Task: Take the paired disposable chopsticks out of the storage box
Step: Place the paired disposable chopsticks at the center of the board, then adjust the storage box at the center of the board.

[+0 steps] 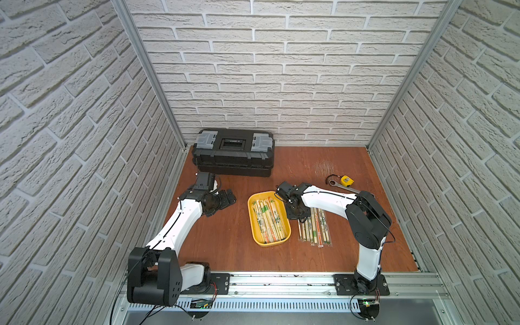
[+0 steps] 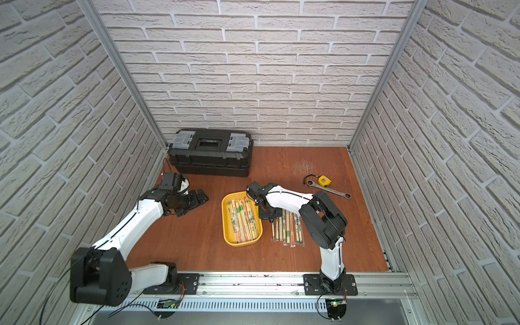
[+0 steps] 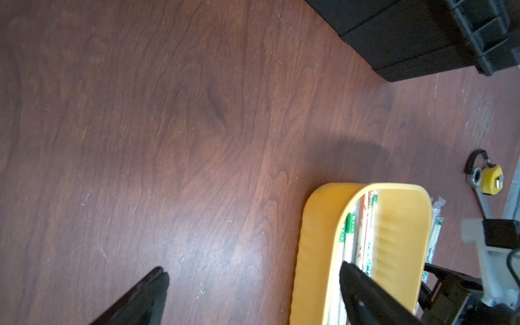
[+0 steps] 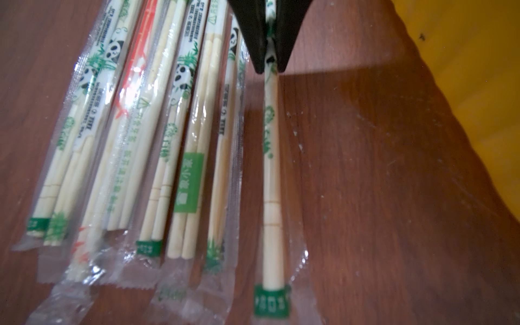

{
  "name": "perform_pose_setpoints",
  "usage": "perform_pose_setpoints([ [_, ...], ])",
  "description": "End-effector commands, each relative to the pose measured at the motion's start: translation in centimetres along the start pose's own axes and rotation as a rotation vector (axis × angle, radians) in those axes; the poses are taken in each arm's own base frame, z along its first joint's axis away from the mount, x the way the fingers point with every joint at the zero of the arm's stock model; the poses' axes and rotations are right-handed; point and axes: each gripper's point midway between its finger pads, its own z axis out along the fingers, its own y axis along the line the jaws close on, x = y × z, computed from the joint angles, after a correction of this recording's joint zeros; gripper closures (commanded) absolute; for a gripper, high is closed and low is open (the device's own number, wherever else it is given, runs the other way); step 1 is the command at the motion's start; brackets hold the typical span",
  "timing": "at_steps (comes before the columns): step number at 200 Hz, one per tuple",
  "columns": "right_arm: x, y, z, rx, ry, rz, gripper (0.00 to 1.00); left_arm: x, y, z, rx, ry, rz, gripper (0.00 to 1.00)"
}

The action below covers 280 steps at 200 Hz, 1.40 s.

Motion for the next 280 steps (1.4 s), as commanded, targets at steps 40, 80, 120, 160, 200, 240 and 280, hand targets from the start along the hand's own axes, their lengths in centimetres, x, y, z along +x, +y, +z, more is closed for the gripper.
perform_pose_setpoints([
  [40, 0.1, -1.1, 0.2, 0.057, 0.0, 0.005, 0.8, -0.8, -0.7, -0.4, 0.013, -0.027, 0.023, 0.02],
  [80, -0.1, -1.1, -0.5, 0.042, -0.01, 0.011, 0.77, -0.7, -0.7, -0.4, 0.015, -0.026, 0.024, 0.02],
  [120, 0.0, 0.0, -1.4, -0.022, -0.008, -0.001, 0.77, -0.6, -0.6, -0.4, 0.015, -0.027, 0.022, 0.02],
  [160, 0.5, 2.7, -2.3, -0.077, -0.004, -0.051, 0.78, -0.4, -0.5, -0.2, 0.014, -0.028, 0.021, 0.02],
  [200, 0.5, 4.9, -4.5, -0.115, -0.035, -0.079, 0.78, -0.4, -0.4, -0.3, 0.011, -0.03, 0.022, 0.02],
  [240, -0.7, 3.3, -7.5, -0.088, -0.105, -0.069, 0.78, -0.4, -0.2, -0.4, 0.008, -0.032, 0.022, 0.02],
  [280, -1.9, 4.6, -11.1, -0.181, -0.154, -0.081, 0.78, -0.4, 0.5, -0.3, -0.011, -0.035, 0.007, 0.02],
])
